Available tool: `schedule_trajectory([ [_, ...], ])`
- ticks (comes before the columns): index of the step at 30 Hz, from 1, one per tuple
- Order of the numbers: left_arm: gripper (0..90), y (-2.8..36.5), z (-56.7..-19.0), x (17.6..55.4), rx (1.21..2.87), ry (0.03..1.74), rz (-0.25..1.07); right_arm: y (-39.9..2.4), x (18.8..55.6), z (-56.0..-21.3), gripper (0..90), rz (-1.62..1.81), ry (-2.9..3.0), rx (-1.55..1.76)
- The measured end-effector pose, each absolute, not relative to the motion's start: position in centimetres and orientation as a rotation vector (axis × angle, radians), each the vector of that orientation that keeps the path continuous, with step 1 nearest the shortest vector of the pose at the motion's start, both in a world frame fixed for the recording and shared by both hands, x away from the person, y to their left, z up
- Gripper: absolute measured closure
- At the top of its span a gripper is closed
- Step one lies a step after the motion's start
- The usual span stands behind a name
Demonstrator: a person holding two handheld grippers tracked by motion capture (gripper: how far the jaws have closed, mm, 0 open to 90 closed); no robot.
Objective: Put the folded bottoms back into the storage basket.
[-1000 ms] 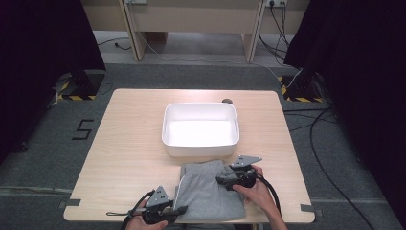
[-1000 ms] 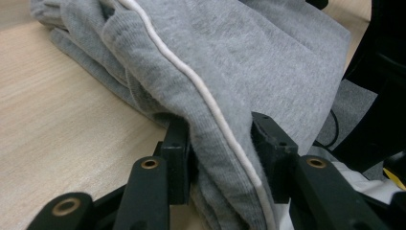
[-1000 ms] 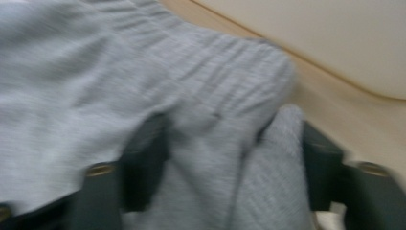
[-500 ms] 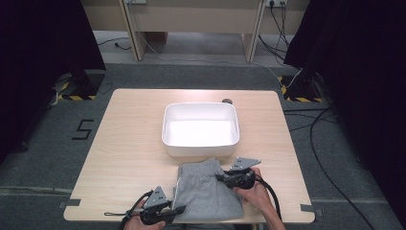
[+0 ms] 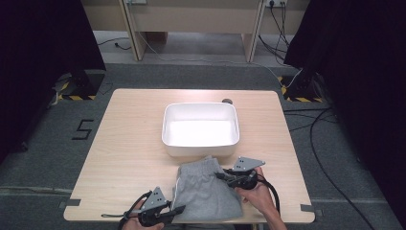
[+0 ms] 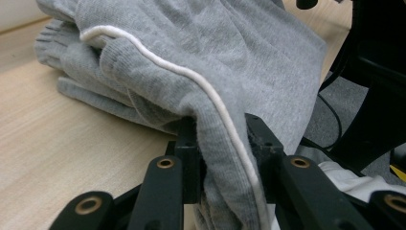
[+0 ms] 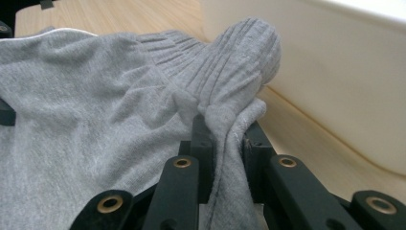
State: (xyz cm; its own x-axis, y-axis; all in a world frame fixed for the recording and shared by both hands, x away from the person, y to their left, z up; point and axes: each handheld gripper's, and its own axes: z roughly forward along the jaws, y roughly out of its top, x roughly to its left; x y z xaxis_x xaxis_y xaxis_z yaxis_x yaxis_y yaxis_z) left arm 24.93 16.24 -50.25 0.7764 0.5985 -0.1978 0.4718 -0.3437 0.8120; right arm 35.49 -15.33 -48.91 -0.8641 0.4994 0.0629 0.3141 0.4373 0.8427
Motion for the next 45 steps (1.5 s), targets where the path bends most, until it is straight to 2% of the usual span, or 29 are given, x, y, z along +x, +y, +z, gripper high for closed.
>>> schedule_trajectory([
  [25,70.2,17.3,-47.8,24.3,1.974,0.777,0.208,-14.2,35.0,-46.0,80.2,1.434,2.457,0.624],
  [45,70.1,18.0,-43.5,23.9,1.961,0.701,0.276,-13.3,35.2,-42.1,80.2,1.478,2.412,0.522],
])
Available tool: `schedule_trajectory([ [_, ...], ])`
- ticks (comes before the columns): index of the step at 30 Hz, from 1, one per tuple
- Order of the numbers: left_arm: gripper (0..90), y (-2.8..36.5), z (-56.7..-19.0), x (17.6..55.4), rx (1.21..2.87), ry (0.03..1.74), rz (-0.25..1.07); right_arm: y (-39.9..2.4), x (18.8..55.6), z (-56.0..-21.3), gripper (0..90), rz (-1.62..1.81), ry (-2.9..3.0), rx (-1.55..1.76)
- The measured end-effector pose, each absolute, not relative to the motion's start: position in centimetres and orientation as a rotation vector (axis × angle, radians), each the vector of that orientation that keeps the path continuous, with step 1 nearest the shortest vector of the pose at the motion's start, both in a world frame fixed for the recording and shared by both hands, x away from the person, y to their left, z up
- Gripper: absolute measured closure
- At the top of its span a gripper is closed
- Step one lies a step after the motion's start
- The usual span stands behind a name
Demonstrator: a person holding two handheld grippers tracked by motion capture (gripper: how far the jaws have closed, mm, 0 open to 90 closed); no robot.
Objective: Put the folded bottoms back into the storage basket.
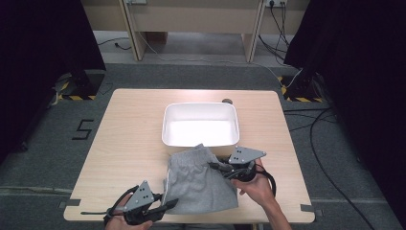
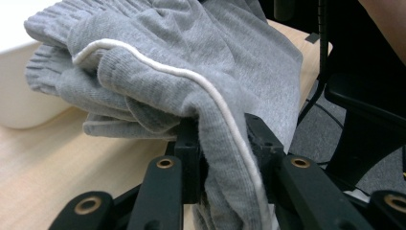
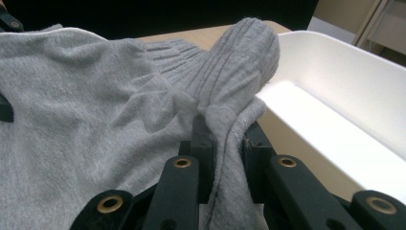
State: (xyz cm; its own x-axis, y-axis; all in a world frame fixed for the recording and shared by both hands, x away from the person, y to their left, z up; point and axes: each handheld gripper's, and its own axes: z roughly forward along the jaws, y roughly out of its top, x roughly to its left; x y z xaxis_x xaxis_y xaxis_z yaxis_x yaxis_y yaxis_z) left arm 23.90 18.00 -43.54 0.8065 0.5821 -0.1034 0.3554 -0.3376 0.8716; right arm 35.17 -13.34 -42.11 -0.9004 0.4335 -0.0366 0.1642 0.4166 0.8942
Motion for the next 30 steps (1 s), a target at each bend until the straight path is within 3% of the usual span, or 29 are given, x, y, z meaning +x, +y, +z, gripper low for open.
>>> schedule_trajectory([
  [30,70.1,17.8,-37.7,26.0,1.915,0.633,0.331,-13.5,37.1,-36.0,80.1,1.472,2.378,0.439],
])
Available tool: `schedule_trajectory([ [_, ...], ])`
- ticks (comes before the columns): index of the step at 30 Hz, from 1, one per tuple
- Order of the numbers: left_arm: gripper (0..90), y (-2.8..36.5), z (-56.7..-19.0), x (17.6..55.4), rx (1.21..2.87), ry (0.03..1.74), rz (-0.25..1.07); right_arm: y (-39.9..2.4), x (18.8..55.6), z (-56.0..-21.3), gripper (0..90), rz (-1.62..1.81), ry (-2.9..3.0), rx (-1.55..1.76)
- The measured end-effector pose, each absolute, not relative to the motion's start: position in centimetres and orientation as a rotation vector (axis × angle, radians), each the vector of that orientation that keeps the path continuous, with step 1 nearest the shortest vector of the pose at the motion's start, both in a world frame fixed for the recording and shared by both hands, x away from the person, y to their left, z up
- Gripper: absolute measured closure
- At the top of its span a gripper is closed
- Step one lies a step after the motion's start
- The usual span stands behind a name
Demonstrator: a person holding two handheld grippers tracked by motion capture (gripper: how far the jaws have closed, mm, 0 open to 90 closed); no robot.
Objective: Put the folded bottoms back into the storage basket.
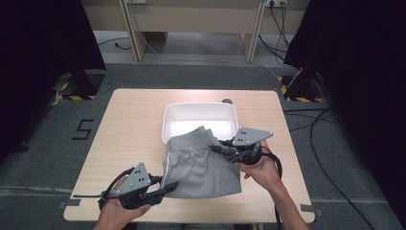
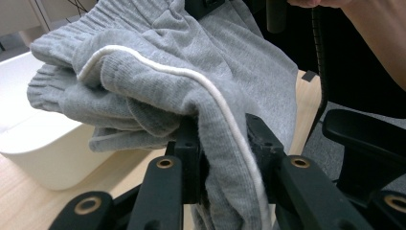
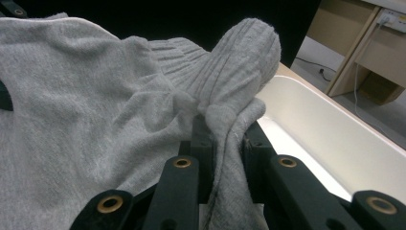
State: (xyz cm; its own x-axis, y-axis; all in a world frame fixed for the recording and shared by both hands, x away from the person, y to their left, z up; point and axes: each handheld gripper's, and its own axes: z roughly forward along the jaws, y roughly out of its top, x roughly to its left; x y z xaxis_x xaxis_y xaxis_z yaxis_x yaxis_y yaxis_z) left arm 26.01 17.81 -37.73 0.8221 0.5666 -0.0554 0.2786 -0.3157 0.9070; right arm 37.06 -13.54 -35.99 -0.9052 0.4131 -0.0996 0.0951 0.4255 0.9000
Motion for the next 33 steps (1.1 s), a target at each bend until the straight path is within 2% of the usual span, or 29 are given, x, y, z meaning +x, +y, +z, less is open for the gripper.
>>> schedule_trajectory([
  [9,70.2,17.4,-36.4,27.9,1.909,0.637,0.34,-13.9,38.7,-34.6,80.2,1.456,2.371,0.462],
  [33,70.2,16.8,-36.2,33.9,1.923,0.726,0.343,-13.3,44.1,-33.7,80.1,1.392,2.377,0.537],
])
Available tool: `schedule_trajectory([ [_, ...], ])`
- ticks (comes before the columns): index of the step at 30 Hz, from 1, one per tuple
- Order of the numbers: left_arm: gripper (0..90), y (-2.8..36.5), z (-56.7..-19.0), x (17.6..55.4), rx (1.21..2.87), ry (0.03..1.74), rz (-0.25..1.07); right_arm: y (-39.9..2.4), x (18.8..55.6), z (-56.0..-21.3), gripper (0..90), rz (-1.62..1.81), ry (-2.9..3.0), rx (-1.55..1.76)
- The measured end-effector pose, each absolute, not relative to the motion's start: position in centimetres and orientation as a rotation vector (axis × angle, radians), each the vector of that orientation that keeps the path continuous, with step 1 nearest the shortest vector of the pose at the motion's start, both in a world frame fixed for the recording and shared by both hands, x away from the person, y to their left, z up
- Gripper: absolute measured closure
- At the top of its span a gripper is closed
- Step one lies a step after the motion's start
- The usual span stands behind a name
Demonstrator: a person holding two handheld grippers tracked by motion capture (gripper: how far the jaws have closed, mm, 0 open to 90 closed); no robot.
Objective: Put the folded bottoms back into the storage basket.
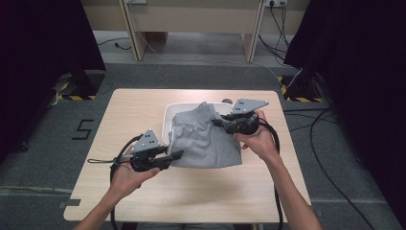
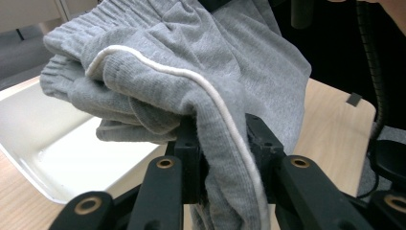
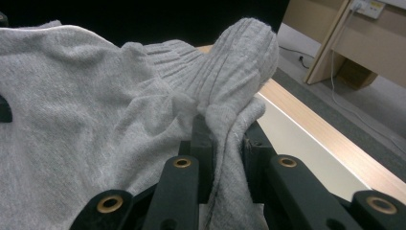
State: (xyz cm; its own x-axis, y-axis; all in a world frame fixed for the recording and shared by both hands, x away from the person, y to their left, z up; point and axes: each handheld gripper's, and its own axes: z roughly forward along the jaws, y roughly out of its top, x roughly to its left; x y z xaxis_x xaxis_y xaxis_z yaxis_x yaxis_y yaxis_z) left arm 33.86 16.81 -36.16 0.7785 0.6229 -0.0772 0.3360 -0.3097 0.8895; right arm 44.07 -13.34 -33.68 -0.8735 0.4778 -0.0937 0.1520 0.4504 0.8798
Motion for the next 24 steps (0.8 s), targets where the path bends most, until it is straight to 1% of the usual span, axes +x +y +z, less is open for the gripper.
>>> schedule_trajectory([
  [24,70.2,16.4,-37.7,40.2,1.925,0.838,0.333,-12.6,49.9,-34.3,80.0,1.317,2.414,0.611],
])
